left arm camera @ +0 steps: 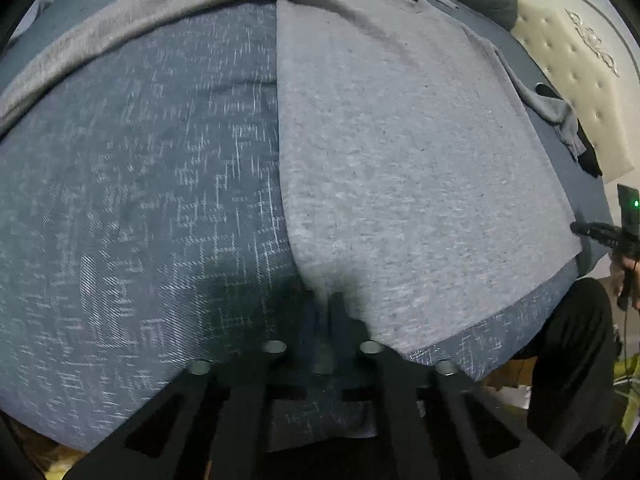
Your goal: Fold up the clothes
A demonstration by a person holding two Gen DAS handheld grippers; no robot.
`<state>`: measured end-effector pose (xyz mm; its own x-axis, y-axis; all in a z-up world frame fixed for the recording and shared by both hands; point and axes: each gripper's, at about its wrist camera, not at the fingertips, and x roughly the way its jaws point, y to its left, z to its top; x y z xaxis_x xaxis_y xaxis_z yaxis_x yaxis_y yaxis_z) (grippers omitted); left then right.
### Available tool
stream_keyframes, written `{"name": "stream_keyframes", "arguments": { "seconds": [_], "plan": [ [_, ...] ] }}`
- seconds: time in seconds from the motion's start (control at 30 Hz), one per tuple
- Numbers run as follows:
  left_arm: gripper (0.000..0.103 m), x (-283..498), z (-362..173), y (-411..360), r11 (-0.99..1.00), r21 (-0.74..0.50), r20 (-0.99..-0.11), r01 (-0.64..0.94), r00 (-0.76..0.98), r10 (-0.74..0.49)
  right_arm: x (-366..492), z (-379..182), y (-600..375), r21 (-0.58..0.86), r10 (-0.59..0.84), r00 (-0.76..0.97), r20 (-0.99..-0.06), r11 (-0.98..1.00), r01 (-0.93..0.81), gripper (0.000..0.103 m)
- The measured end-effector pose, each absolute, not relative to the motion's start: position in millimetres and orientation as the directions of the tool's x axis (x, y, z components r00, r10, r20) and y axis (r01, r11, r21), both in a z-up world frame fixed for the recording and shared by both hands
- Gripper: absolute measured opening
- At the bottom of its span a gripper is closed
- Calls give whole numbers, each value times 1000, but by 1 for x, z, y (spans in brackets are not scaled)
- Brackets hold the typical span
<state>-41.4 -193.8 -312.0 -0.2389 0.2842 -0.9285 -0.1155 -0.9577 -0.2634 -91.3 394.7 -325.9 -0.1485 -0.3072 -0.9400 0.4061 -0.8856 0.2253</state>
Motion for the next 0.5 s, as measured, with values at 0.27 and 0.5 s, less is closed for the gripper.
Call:
{"name": "stream_keyframes", "arguments": {
  "seconds": [0.27, 0.5],
  "plan": [
    [3, -29, -297, -203, -954, -278, -919, -115, -258, 299, -84, -314, 398, 182, -274, -155, -949, -878, 442, 2],
    [3, -12, -311, -221, -953, -288, -923, -95, -238, 303, -83, -329, 393, 196, -277, -137, -951, -884, 423, 2]
  ]
}}
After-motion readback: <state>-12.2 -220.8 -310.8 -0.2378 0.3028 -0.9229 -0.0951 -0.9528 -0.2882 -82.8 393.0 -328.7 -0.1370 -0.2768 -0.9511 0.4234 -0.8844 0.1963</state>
